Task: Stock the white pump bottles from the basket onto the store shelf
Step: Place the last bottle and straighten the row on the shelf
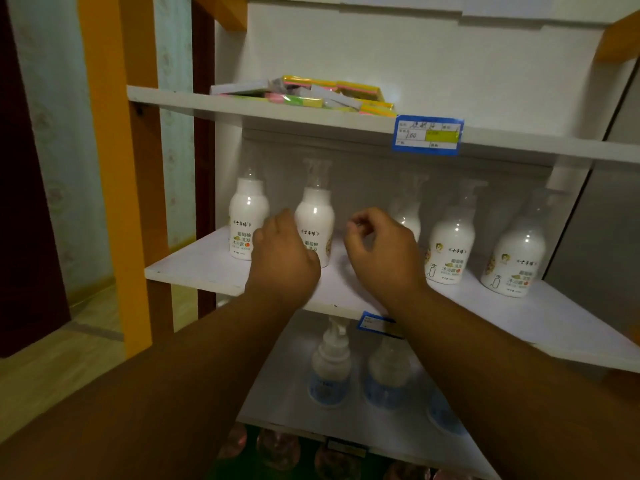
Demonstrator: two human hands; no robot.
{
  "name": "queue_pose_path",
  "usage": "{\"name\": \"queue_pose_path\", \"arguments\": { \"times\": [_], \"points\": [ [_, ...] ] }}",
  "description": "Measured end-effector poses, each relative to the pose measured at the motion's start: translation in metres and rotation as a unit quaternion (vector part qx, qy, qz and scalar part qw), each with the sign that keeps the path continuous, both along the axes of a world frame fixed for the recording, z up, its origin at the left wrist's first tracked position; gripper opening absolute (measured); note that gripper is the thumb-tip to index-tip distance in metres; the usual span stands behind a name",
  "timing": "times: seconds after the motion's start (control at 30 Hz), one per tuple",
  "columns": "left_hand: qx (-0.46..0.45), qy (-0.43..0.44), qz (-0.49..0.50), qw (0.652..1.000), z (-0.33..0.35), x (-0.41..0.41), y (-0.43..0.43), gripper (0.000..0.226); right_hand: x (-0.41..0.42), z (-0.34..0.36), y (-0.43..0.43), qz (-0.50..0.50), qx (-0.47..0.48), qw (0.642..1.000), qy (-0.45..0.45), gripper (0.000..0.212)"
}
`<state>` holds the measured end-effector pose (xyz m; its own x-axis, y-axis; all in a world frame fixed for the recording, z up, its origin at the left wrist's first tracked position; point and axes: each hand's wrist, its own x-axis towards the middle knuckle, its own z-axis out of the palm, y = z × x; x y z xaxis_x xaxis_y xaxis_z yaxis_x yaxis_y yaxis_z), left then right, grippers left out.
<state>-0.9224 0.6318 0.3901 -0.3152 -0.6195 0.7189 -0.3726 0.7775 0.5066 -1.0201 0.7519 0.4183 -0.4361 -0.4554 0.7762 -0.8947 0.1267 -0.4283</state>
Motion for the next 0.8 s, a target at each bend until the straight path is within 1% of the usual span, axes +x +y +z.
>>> {"name": "queue_pose_path", "arguments": {
  "times": [0.07,0.13,0.2,0.27,0.33,0.43,0.5,0.57,0.67,0.8],
  "points": [
    [-0.036,0.027,-0.008,0.999,0.002,0.007,0.009,0.061,-0.006,0.005,0.015,-0.003,-0.025,0.999,0.04,0.008],
    [-0.092,0.042,-0.075,0.992,0.001,0.013,0.023,0.057,-0.022,0.007,0.031,-0.029,-0.031,0.997,0.069,0.008],
    [-0.102,0.022,-0.149,0.983,0.0,0.014,0.038,0.051,-0.04,0.005,0.045,-0.071,-0.032,0.995,0.069,0.013],
    [-0.064,-0.013,-0.197,0.978,0.004,0.004,0.052,0.046,-0.05,0.0,0.05,-0.107,-0.016,0.994,0.036,0.015],
    [-0.004,-0.034,-0.223,0.974,0.013,-0.012,0.064,0.047,-0.052,-0.005,0.049,-0.129,0.0,0.992,-0.012,0.02],
    [0.104,-0.07,-0.233,0.964,0.021,-0.035,0.069,0.053,-0.053,-0.007,0.044,-0.159,0.051,0.984,-0.07,0.03],
    [0.146,-0.112,-0.223,0.957,0.02,-0.044,0.066,0.058,-0.056,-0.007,0.044,-0.174,0.083,0.976,-0.103,0.034],
    [0.167,-0.147,-0.225,0.949,0.02,-0.046,0.065,0.059,-0.059,-0.009,0.044,-0.183,0.101,0.97,-0.126,0.036],
    [0.176,-0.2,-0.236,0.934,0.023,-0.049,0.068,0.052,-0.063,-0.009,0.042,-0.185,0.114,0.967,-0.133,0.037],
    [0.139,-0.265,-0.226,0.927,0.014,-0.056,0.069,0.057,-0.068,-0.015,0.039,-0.149,0.136,0.97,-0.137,0.036]
  ]
}}
